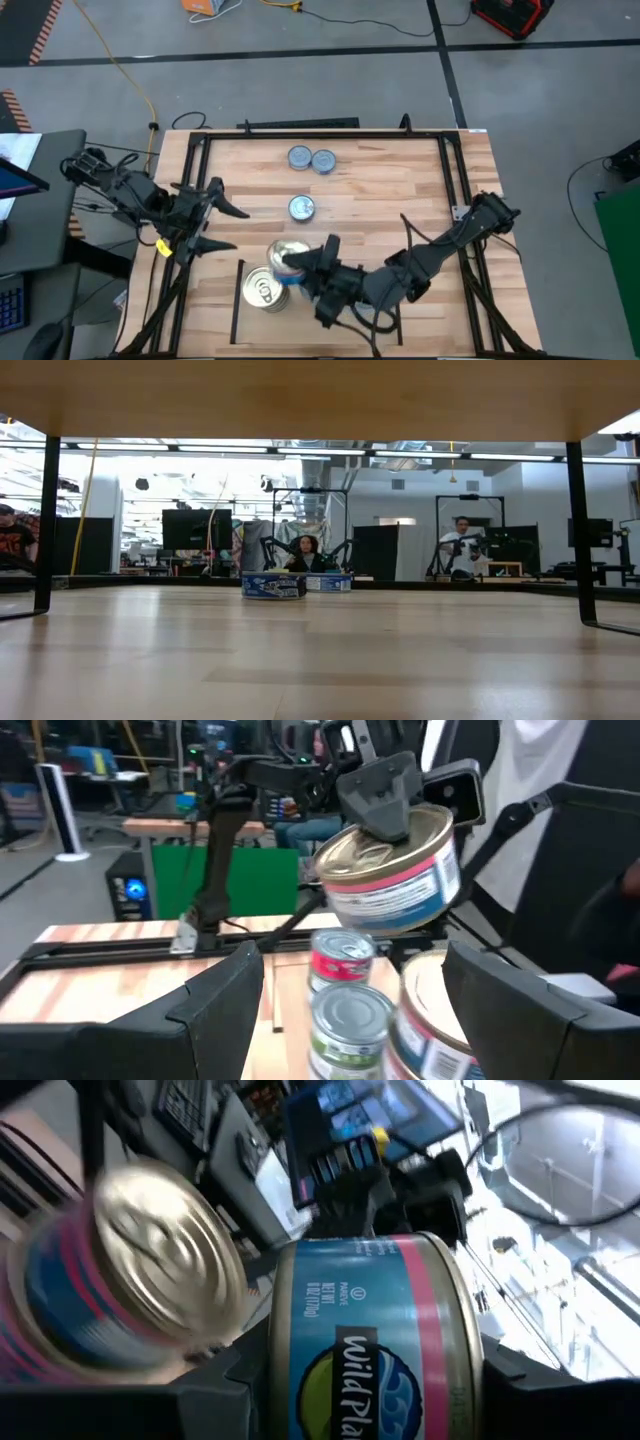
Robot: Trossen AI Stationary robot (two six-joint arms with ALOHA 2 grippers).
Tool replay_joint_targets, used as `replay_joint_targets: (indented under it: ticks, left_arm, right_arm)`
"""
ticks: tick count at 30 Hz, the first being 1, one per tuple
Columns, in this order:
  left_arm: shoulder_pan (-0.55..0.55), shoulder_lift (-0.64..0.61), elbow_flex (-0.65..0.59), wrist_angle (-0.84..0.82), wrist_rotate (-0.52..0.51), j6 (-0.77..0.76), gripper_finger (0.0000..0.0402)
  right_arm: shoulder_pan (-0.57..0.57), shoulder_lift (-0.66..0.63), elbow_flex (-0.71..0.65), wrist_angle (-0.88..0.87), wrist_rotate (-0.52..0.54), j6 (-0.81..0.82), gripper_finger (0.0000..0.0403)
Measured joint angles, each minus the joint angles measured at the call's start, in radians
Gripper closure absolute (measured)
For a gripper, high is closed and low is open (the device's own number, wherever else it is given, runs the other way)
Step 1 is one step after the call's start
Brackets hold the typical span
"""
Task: Stack canned seafood by type on shelf
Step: Put the blue and pink tuna can on the top of the left stacked tuna cans on the shelf
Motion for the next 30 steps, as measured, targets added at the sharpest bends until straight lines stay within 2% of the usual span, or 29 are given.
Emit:
replay_joint_targets:
  ticks: [3, 12, 15, 26, 30]
  left_arm:
    - [-0.018, 0.002, 0.0, -0.005, 0.0, 0.0, 0.0107]
    - [-0.036, -0.045, 0.0, -0.005, 0.0, -0.014, 0.0107]
    - [-0.036, -0.065, 0.0, -0.005, -0.004, -0.017, 0.0107]
    - [-0.036, -0.067, 0.0, -0.011, -0.036, -0.044, 0.0107]
    - [-0.036, -0.06, 0.0, -0.013, -0.035, -0.045, 0.0107]
  right_arm:
    - [0.016, 0.042, 0.054, 0.001, -0.001, -0.027, 0.0184]
    - [0.045, 0.152, 0.195, 0.003, -0.044, -0.047, 0.0197]
    - [0.051, 0.184, 0.229, 0.007, -0.05, -0.032, 0.0185]
    - [0.031, 0.214, 0.256, 0.019, -0.058, 0.005, 0.0196]
    - [0.013, 0.215, 0.256, 0.004, -0.074, 0.023, 0.0168]
